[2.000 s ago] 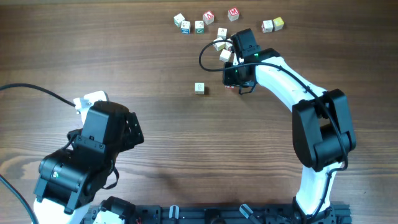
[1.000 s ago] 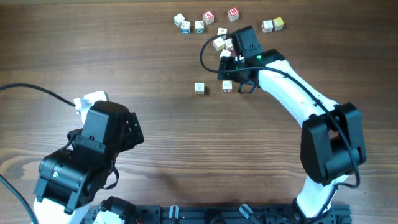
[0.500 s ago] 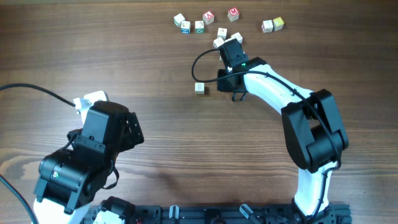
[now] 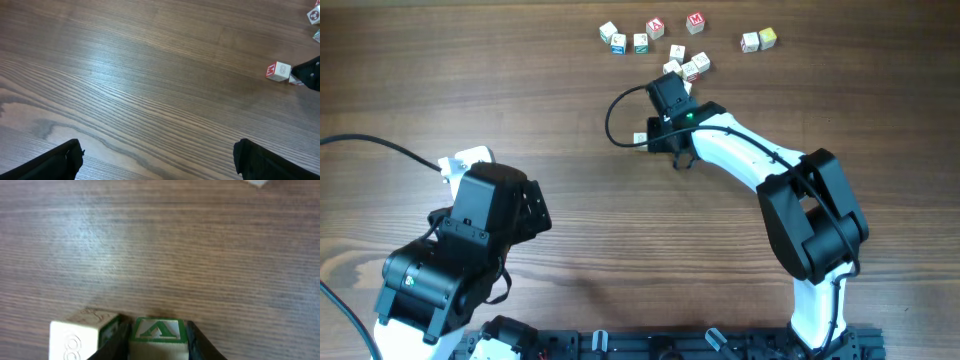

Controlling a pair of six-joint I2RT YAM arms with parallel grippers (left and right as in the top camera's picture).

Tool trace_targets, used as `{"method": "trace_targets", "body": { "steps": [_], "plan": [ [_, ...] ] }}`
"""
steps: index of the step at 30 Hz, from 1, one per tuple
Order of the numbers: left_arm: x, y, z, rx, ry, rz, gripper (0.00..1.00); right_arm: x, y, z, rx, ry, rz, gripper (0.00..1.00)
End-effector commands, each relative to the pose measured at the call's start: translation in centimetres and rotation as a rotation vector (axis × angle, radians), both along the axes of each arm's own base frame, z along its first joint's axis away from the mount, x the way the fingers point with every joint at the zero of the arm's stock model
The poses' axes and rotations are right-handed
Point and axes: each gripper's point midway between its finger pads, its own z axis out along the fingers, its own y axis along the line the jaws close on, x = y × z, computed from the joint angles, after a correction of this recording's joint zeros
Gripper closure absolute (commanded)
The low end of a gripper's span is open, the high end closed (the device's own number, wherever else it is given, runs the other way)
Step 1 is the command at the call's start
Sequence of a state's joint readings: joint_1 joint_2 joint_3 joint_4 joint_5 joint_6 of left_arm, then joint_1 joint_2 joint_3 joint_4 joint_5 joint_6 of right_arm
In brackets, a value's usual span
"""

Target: Form a tower

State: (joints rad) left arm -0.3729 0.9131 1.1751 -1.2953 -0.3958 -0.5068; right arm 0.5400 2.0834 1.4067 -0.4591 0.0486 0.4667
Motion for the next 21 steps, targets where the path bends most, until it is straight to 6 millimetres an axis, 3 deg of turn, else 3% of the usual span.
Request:
{"method": "trace_targets", "body": {
  "steps": [1,5,13,21],
  "plan": [
    [-0.01,0.16,-0.09,-0.003,0.0,0.015,0.0,0.14,0.04,-1.06,0.009,0.004,-0.013,0.74],
    [-0.01,0.16,-0.09,-0.003,0.0,0.015,0.0,0.17,0.05,-1.04,0.026,0.01,-0.052,0.74],
    [-0.01,0.16,-0.09,-0.003,0.0,0.015,0.0,0.01,-0.04,-1.15,0.023,0.018,-0.055,0.58],
    [-0.01,0.16,-0.09,-0.003,0.0,0.015,0.0,0.17,-0.28,-1.1,0.011,0.009,-0.061,0.57]
  ]
}}
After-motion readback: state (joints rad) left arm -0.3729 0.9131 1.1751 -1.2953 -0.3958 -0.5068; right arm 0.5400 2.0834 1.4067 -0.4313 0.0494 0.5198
